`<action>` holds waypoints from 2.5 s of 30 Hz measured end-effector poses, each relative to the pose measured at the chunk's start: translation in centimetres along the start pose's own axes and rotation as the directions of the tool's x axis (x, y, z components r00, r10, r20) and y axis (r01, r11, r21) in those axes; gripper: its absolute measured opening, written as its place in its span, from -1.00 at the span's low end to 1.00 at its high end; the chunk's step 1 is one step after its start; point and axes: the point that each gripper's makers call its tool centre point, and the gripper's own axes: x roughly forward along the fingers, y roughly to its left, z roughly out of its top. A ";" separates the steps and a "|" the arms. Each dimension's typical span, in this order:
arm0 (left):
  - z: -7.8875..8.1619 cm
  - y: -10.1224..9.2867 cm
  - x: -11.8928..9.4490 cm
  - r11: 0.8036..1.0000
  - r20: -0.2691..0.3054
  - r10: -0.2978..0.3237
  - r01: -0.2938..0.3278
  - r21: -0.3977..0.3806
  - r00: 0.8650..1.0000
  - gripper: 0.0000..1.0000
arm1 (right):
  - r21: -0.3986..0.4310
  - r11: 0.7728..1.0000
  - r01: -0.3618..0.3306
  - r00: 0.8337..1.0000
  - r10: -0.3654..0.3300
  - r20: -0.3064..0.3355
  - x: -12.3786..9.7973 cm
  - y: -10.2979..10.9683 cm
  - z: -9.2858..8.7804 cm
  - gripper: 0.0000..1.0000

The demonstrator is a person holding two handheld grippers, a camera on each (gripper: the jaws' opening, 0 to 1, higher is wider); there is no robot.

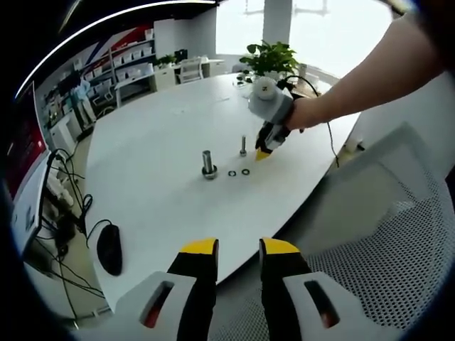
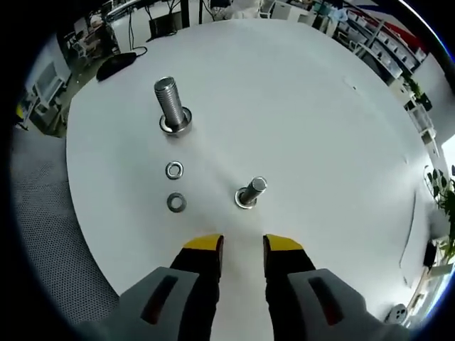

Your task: Place the washer onto the threaded stud by aligning its center hole with the stud, sliding it down to the base, and recovering from edge contact or off-axis alignment until the washer reaches the visible bottom stop.

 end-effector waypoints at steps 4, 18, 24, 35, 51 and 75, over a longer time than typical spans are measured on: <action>0.0 0.0 0.0 1.000 -0.001 0.001 -0.001 -0.001 1.000 -0.58 | 0.024 0.999 -0.027 0.999 0.026 0.031 -0.1 0.8 0.3 -0.49; -0.1 0.2 -0.1 1.000 -0.004 0.013 -0.013 0.004 1.000 -0.59 | -0.038 0.992 -0.123 0.989 0.126 0.083 1.2 6.1 2.7 -0.44; -0.2 0.3 -0.1 1.000 -0.007 0.019 -0.019 -0.002 1.000 -0.59 | -0.049 0.990 -0.132 0.988 0.135 0.072 1.5 5.9 3.1 -0.45; -0.3 0.4 0.0 1.000 -0.016 0.022 -0.022 -0.003 1.000 -0.59 | -0.110 0.980 -0.163 0.983 0.171 0.063 1.3 6.3 3.6 -0.53; -0.5 0.3 0.0 1.000 -0.023 0.021 -0.021 0.000 1.000 -0.59 | -0.320 0.921 -0.220 0.964 0.157 -0.213 1.5 6.4 3.6 -0.70; -0.1 0.4 0.0 1.000 -0.004 0.019 -0.019 -0.003 1.000 -0.60 | -0.214 0.969 -0.125 0.976 0.082 -0.200 0.4 7.0 3.1 -0.70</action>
